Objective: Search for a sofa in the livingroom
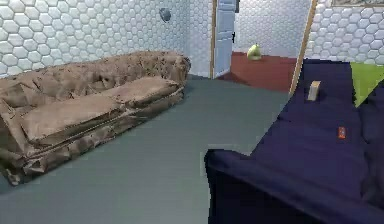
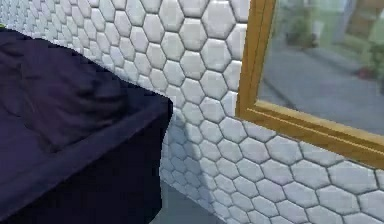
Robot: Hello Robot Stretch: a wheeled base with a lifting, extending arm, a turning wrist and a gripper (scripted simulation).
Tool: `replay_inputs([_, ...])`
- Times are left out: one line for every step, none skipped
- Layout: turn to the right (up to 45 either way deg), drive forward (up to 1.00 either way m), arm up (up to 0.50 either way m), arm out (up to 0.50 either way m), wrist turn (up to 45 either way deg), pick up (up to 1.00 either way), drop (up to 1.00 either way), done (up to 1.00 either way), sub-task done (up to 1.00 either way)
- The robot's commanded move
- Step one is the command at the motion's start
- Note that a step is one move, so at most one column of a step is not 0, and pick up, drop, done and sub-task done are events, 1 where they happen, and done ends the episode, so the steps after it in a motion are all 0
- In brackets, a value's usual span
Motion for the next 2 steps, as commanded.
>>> replay_inputs([42.0,0.00,0.00,0.00,0.0,0.00,0.00,0.00,0.00])
replay_inputs([0.0,0.00,0.00,0.00,0.0,0.00,0.00,1.00,0.00])
